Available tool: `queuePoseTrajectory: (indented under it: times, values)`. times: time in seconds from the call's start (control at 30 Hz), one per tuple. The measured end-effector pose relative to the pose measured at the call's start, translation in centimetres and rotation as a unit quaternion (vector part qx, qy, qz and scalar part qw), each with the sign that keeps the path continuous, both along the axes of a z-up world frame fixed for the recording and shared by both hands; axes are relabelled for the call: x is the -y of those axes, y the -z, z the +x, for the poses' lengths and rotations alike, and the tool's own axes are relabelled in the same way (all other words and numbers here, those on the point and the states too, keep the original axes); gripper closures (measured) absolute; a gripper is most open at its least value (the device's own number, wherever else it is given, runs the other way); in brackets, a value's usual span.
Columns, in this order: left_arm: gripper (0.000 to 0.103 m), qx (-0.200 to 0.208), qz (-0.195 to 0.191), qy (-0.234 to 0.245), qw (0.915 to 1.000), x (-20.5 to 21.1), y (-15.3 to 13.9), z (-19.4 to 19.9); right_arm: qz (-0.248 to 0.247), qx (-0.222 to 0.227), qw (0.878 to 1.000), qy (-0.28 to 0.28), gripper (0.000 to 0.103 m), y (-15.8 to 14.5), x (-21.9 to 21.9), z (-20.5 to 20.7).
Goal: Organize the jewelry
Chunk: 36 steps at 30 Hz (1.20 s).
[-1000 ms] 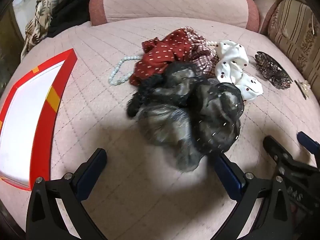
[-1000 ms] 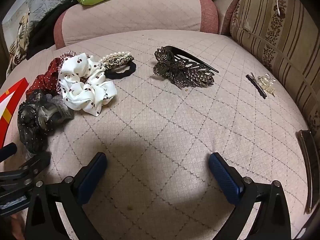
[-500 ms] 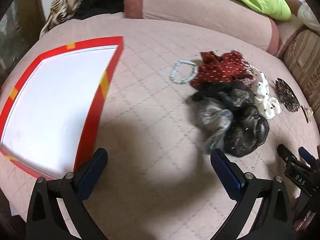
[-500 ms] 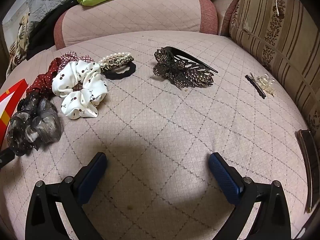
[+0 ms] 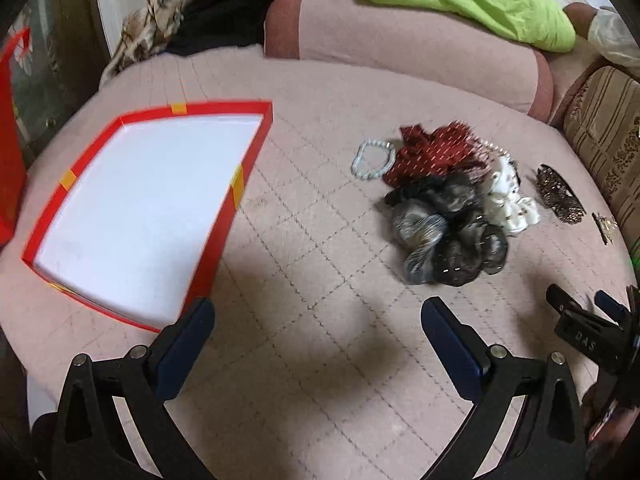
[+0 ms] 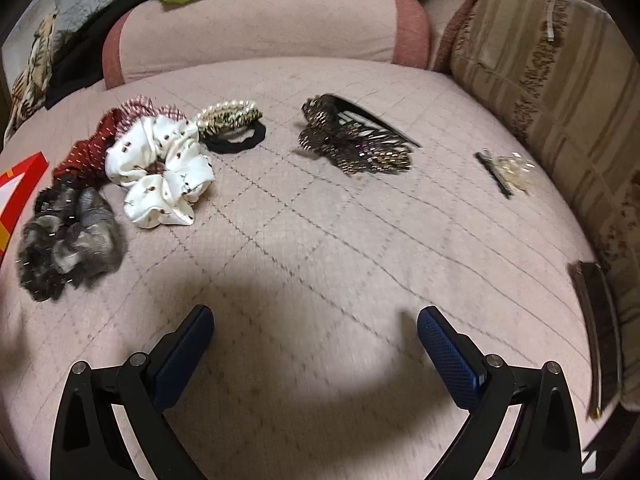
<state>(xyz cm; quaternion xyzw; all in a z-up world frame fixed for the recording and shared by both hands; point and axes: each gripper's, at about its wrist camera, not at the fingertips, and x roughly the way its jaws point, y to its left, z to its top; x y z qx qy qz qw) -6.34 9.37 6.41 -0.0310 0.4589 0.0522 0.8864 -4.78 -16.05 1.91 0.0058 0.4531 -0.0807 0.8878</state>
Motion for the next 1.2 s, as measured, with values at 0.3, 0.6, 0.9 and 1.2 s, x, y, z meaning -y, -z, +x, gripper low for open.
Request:
queuePoseTrajectory:
  times: [0.3, 0.6, 0.9, 1.2]
  values:
    - [0.000, 0.045, 0.022, 0.021, 0.9985, 2.3, -3.8, -3.2, -0.003, 0.079, 0.997, -0.020, 0.000, -5.7, -2.0, -5.3]
    - [0.000, 0.085, 0.043, 0.042, 0.9946, 3.9, -6.1, -6.0, 0.011, 0.103, 0.995, 0.000, 0.000, -7.6, -2.4, -7.4]
    - [0.000, 0.050, 0.011, 0.059, 0.9970, 4.1, -5.9, -6.9, 0.022, 0.095, 0.995, 0.009, 0.000, -8.5, -2.4, -8.4]
    - [0.000, 0.074, 0.023, 0.063, 0.9950, 4.3, -8.0, -9.0, 0.023, 0.112, 0.993, 0.015, 0.003, -10.1, -2.7, -10.3]
